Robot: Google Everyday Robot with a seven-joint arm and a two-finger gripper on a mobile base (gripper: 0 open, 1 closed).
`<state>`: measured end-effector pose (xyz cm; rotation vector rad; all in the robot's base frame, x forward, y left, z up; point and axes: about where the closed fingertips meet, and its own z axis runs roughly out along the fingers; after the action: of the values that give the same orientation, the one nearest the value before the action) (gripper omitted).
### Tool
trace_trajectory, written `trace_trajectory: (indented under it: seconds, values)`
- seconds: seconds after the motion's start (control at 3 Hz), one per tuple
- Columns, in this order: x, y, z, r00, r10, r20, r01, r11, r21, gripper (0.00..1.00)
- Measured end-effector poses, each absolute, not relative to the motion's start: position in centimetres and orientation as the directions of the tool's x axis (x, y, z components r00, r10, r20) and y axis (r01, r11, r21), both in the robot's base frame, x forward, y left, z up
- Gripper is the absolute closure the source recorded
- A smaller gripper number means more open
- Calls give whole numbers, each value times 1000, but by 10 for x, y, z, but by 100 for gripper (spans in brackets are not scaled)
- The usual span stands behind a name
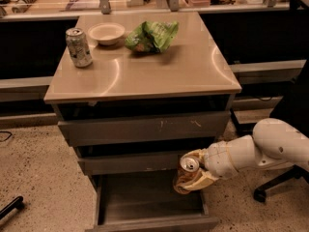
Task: Place orange can into bottom drawer
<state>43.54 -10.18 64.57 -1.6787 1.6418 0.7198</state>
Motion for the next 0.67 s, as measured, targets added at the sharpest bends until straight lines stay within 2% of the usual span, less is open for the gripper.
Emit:
trace_trajectory:
  seconds: [0.67]
  values:
    - [448, -73, 536, 175, -618, -766, -985, -109, -137, 100]
